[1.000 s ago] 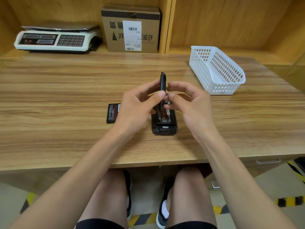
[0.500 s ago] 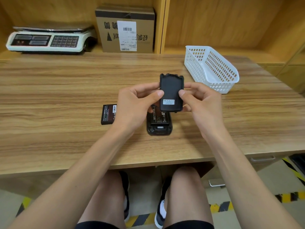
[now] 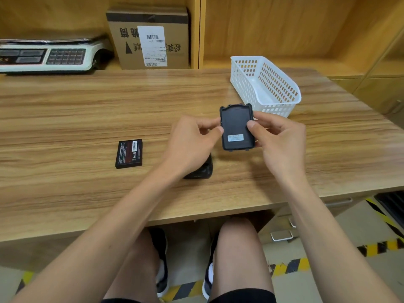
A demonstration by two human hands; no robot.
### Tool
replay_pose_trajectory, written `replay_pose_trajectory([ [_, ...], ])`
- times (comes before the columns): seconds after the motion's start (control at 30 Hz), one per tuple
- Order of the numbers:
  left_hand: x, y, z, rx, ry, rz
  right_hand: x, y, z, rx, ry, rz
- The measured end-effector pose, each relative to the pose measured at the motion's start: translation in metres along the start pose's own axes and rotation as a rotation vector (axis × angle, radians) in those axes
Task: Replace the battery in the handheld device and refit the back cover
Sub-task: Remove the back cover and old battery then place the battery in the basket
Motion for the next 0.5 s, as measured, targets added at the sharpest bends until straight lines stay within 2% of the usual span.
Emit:
replay_pose_trajectory([
  [0.17, 0.002, -0.001, -0.023, 0.183, 0.129, -0.019, 0.001, -0.012, 0.012, -0.108, -0.02, -0.007],
  [0.37, 0.004, -0.004, -0.033, 0.437, 0.133, -0.071, 0.001, -0.024, 0.015, -0.252, 0.012, -0.012],
  [0.5, 0.004, -0.002, -0.041, 0.506, 0.176, -0.057, 0.002, -0.031, 0.014, -0.32, 0.034, -0.028],
])
Point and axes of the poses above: each hand's wrist, its own x-axis towards the middle knuckle, its own z-axis out of the back of the hand, y = z × x, the point moved 7 cm from there along x, towards the middle knuckle, and after that the axes turned 4 degrees about -z, right-handed, at the moved point
